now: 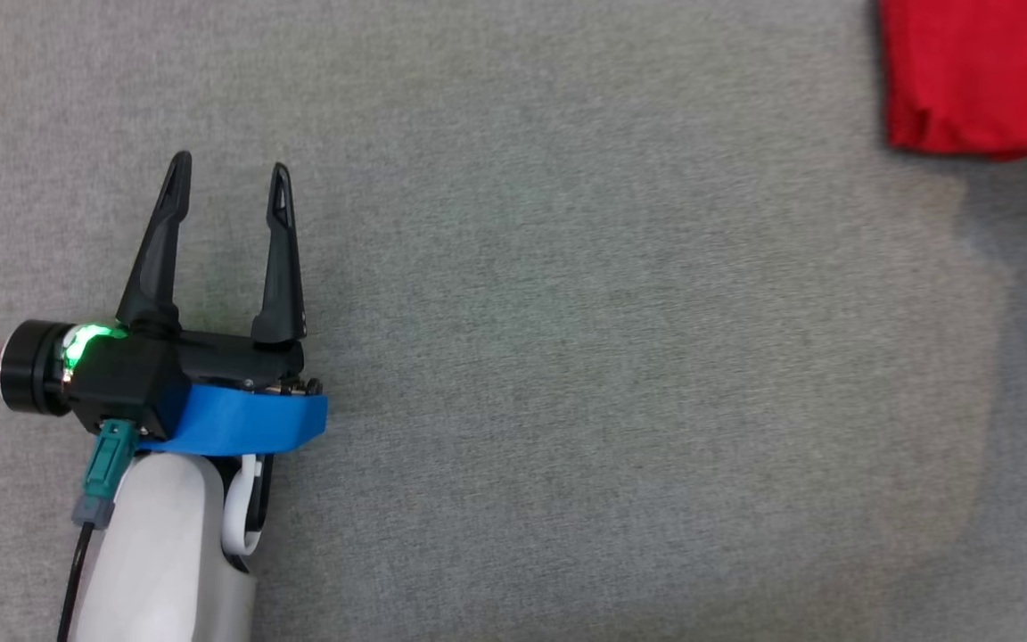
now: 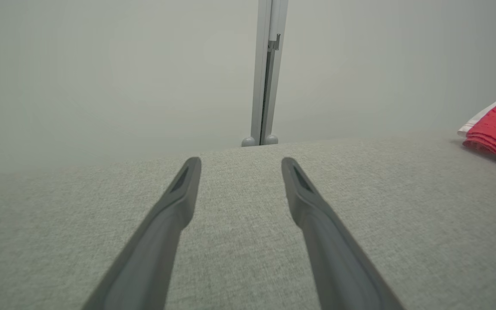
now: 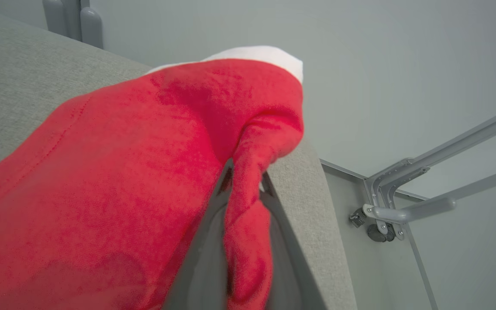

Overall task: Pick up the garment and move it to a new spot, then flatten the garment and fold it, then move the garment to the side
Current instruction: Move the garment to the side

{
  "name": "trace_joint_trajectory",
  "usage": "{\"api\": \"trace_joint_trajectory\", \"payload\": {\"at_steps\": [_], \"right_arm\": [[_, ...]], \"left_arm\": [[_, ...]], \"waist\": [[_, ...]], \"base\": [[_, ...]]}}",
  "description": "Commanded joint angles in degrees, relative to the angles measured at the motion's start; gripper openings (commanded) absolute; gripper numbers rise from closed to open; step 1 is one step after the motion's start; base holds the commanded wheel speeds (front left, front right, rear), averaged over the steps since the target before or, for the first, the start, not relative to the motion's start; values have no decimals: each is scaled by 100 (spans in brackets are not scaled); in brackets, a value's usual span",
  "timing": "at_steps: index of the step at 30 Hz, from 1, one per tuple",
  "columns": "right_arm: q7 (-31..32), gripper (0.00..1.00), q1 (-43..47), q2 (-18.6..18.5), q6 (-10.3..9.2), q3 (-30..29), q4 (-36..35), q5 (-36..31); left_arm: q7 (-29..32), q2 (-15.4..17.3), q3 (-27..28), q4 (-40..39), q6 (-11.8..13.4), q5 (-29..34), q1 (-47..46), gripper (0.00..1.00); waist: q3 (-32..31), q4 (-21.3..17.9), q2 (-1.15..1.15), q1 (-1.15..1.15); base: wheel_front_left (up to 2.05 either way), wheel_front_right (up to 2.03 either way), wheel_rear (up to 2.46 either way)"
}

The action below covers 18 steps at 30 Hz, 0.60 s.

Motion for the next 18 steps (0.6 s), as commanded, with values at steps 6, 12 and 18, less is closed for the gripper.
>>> {"api": "trace_joint_trajectory", "payload": {"at_steps": [6,12,18], "right_arm": [[172,0,-712,-587,-1,270,502,123],[151,0,-1207,-686,-1,446,893,80],[3,100,-1580,-564,-1,489,1338,2]], "left_arm": [[-15,46,-62,-229,8,70,-248,100],[-14,112,-100,-377,22,111,-320,100],[-13,142,-100,-450,73,103,-275,100]], "waist": [[454,200,0,-1],[615,240,0,-1],[646,227,0,-1]], "base": [[0,0,0],[0,0,0],[0,0,0]]}}
